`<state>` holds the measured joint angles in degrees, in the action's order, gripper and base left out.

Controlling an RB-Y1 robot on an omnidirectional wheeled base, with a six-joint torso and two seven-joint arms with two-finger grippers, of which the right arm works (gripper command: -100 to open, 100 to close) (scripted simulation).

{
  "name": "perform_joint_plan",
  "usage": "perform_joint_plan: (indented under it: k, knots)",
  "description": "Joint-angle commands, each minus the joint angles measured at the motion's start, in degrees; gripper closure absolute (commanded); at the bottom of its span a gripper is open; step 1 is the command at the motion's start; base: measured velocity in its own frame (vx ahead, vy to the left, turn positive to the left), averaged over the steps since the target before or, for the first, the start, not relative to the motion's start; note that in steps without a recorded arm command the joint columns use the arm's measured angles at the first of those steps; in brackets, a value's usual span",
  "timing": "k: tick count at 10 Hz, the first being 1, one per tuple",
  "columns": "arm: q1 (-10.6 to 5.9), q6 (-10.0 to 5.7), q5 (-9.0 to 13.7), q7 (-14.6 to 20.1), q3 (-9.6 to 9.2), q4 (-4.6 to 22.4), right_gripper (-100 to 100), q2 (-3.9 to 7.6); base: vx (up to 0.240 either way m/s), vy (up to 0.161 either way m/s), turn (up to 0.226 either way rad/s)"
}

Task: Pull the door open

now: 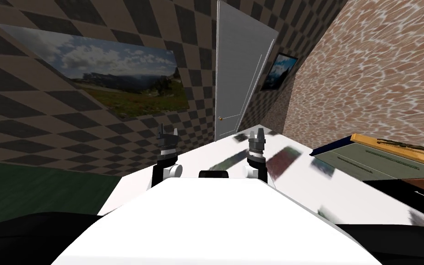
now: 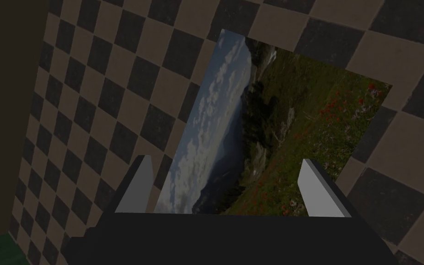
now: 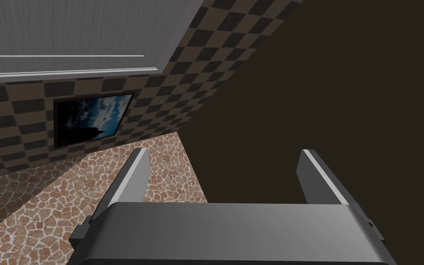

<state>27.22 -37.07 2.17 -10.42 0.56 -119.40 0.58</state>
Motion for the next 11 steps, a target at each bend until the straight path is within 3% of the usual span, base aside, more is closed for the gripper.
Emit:
perform_joint_plan:
  k: [1, 11]
  knots:
    - [-0.51, -0.10, 0.6, -1.6, 0.25, 1.6, -100, 0.53, 0.056, -0.026, 0.154]
    - [-3.10, -2.34, 5.3, -13.6, 1.91, 14.2, -100, 4.34, 0.063, -0.045, 0.185]
